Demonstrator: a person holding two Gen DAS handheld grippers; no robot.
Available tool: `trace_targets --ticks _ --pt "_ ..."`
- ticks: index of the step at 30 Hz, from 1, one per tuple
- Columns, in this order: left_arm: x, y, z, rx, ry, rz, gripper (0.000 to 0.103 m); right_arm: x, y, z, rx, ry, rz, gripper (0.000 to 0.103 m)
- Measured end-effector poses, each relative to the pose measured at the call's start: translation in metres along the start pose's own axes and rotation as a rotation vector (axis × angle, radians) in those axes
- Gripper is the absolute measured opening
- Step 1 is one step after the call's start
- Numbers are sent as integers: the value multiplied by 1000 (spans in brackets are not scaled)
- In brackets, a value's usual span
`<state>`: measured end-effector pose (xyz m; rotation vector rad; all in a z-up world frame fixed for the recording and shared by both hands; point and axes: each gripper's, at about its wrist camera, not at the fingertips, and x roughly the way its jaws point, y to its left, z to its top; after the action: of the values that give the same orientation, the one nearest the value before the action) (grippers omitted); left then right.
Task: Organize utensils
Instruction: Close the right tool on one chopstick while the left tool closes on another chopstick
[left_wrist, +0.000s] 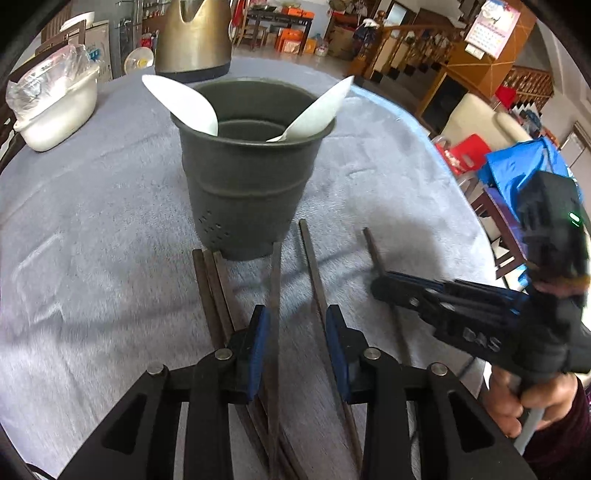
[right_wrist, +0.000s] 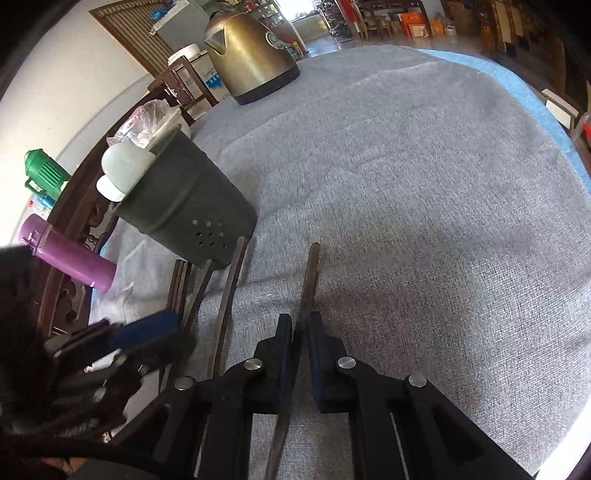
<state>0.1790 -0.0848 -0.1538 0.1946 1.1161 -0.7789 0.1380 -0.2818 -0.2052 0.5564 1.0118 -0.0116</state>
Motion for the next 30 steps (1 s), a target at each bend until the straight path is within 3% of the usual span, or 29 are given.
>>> trace_targets --ticks 4,12,17,23,30 --pt "13 4 8 -3 35 31 32 -5 -4 -6 -2 9 13 8" --pt "28 -5 13 22 75 52 12 -10 -8 -14 -7 21 17 8" --pt "25 -5 11 -5 88 12 12 -9 -4 -9 4 38 3 7" --pt "27 -9 18 17 90 48 13 -5 5 7 -10 55 -63 15" --pt "32 -24 33 58 89 64 15 7 14 28 -26 68 -108 15"
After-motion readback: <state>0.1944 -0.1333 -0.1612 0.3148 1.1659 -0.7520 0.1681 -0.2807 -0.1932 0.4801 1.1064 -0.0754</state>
